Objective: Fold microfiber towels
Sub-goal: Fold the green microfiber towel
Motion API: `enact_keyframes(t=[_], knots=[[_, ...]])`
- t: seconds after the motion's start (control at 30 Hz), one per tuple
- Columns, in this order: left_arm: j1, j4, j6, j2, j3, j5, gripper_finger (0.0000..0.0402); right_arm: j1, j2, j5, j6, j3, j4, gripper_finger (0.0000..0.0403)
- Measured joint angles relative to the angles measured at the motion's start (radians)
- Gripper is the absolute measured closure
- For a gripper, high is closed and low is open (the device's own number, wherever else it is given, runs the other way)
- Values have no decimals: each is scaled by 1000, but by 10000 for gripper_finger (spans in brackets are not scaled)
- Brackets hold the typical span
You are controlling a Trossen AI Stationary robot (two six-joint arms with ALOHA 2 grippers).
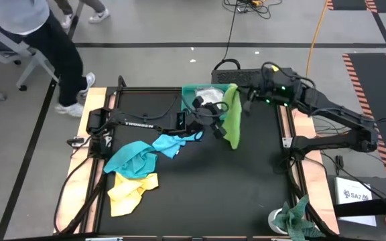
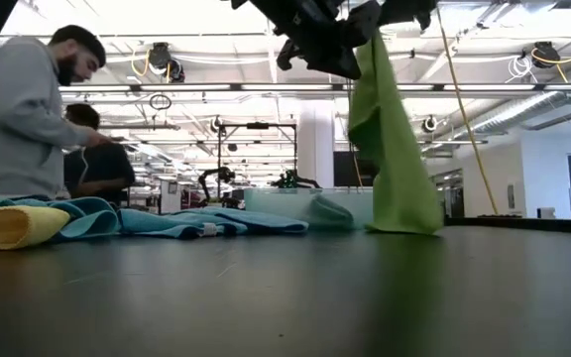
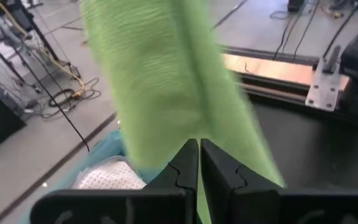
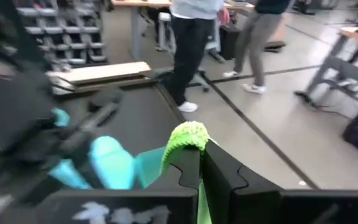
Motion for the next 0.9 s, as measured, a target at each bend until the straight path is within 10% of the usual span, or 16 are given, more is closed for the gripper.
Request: enact_keyframes(t=[0.27, 0.6, 0.9], knots=[[-3, -13, 152, 1, 0, 6, 380, -37, 67, 193, -91, -1, 121, 403], [4, -38, 311, 11, 0, 15, 374, -49, 72, 115, -74, 0, 226, 403], [14, -20, 389, 11, 0, 23, 260, -49, 73, 96, -57, 0, 181, 403]])
